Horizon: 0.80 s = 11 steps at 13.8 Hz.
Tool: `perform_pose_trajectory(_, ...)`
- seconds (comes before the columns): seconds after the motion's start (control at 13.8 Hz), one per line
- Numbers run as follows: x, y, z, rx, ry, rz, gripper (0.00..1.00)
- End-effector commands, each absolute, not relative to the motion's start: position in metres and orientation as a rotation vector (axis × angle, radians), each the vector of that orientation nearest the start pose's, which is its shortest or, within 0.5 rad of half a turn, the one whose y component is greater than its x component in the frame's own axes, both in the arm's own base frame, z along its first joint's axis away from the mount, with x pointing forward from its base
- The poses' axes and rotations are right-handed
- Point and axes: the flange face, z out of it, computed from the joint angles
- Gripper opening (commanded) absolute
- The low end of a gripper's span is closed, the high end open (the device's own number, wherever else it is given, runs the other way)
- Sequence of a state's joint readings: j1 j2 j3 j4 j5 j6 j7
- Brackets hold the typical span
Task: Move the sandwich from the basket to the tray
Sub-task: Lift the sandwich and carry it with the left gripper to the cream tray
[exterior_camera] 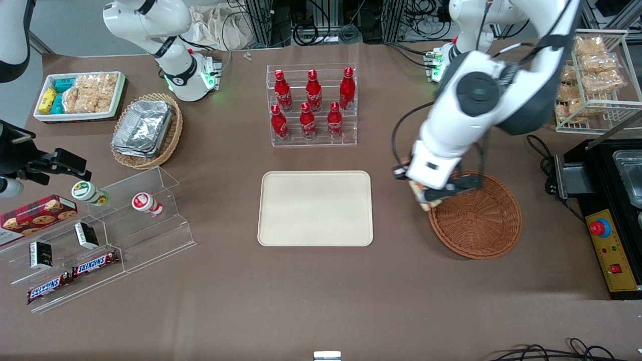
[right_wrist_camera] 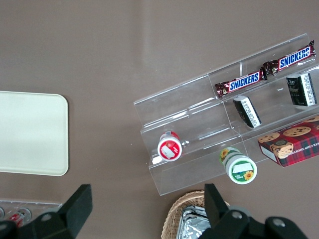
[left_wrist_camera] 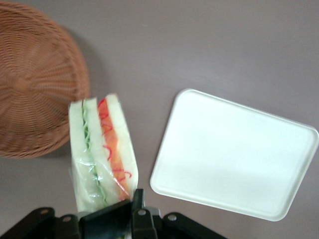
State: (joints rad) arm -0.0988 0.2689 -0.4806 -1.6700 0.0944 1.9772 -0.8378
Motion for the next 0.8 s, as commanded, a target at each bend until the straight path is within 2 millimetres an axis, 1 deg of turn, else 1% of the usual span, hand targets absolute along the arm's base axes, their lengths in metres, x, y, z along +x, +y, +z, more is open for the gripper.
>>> perform_pose_trajectory(0.0,0.549,-0.376,0.427,-3.188,-0.113,-0.145,0.00)
perform_pose_trajectory(0.14,0.545,-0.406,0.386,-3.187,-0.004,-0.191,0.00)
perform_pose_trajectory(0.22,0.536,-0.426,0.367,-3.196,0.070,-0.205,0.00)
perform_pose_trajectory(0.36,0.538,-0.436,0.327,-3.218,0.104,-0.193,0.00)
perform_pose_trajectory(0.51,0.537,-0.442,0.295,-3.250,0.127,-0.168,0.00)
perform_pose_trajectory(0.65,0.535,-0.444,0.274,-3.258,0.191,-0.153,0.00)
perform_pose_trajectory(0.72,0.535,-0.442,0.269,-3.252,0.266,-0.151,0.01)
